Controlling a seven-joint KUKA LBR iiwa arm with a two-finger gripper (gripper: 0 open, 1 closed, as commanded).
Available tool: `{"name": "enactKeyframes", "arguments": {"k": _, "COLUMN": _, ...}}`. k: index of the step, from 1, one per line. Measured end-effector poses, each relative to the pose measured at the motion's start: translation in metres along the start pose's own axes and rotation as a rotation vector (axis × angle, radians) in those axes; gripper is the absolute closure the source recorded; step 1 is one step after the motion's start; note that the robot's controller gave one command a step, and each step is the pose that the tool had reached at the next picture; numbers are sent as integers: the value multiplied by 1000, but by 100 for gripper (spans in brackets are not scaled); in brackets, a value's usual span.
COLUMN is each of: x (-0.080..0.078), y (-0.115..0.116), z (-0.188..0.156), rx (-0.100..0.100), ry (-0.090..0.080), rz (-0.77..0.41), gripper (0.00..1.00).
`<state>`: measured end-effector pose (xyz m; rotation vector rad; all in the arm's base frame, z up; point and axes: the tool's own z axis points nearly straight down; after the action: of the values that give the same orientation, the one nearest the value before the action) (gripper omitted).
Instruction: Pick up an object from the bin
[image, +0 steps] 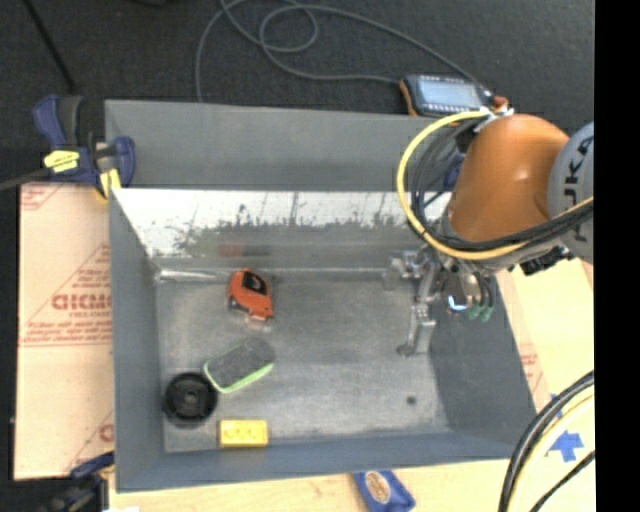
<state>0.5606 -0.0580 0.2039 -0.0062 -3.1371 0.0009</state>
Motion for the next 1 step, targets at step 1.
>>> {"name": "enactKeyframes", "arguments": {"k": 1, "x": -1, "y": 0, "z": -5, "rx": 1, "ry": -9, "rz": -1, "gripper": 0}}
